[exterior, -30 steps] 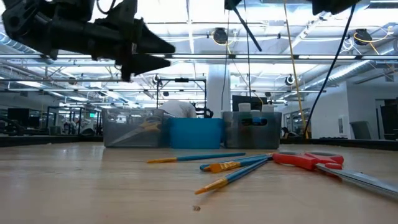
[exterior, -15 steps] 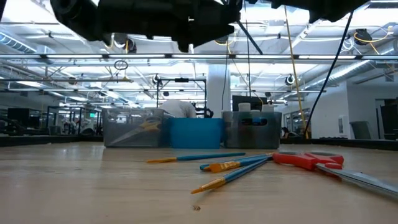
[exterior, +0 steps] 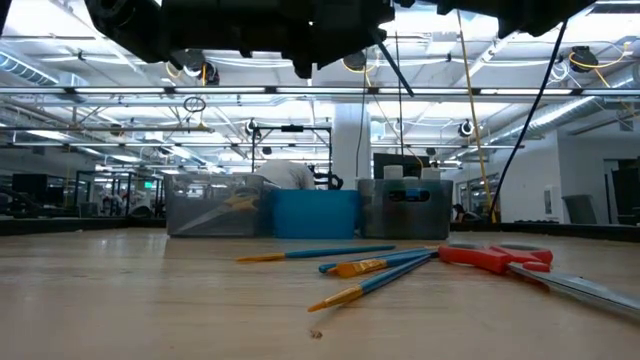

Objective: Pick & Place Paint Supplies
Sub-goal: Put the blue paint brush into the blue bin

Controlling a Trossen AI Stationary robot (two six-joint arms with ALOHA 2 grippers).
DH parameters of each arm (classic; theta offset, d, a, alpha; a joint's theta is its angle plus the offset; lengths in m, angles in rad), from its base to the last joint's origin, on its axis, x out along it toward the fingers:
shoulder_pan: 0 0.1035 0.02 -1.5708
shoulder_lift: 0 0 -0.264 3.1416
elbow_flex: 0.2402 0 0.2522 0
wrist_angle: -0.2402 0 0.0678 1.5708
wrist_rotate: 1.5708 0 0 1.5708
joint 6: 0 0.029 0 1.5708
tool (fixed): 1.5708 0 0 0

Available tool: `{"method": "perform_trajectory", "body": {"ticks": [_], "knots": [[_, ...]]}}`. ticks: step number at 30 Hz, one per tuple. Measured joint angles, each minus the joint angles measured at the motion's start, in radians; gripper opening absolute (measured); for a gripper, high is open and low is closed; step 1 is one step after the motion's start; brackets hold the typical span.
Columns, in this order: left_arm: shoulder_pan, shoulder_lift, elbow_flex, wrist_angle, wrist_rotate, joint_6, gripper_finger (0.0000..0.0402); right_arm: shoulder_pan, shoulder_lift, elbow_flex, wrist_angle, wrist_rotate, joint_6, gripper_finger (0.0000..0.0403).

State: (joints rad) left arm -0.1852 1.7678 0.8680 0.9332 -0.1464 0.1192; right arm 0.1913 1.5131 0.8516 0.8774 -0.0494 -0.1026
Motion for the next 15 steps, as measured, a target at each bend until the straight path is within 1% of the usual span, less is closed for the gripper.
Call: {"method": "perform_trajectory", "body": {"ticks": [2,6,7,10,13,15], "knots": [[-0.001,0.000,0.000,0.001,0.028,0.000,0.0147,0.000,0.000,0.000,-0.003,0.000,-0.008,0.0000],[-0.001,-0.007,0.000,-0.002,0.077,0.007,0.0036,0.000,0.000,0.000,-0.014,0.005,-0.015,0.0000],[-0.002,-0.010,0.000,-0.007,0.089,0.006,0.0020,-0.001,0.000,0.000,-0.015,0.011,-0.015,0.0000],[0.000,-0.027,0.000,-0.045,0.084,-0.017,0.0018,0.000,-0.002,0.000,-0.030,0.013,-0.005,0.0000],[-0.001,-0.059,-0.002,-0.131,0.025,-0.028,0.0011,-0.001,-0.033,0.000,-0.097,0.044,0.059,0.0003],[0.000,-0.092,-0.002,-0.196,-0.043,-0.066,0.0010,0.000,-0.068,0.000,-0.185,0.065,0.074,0.0015]]}}
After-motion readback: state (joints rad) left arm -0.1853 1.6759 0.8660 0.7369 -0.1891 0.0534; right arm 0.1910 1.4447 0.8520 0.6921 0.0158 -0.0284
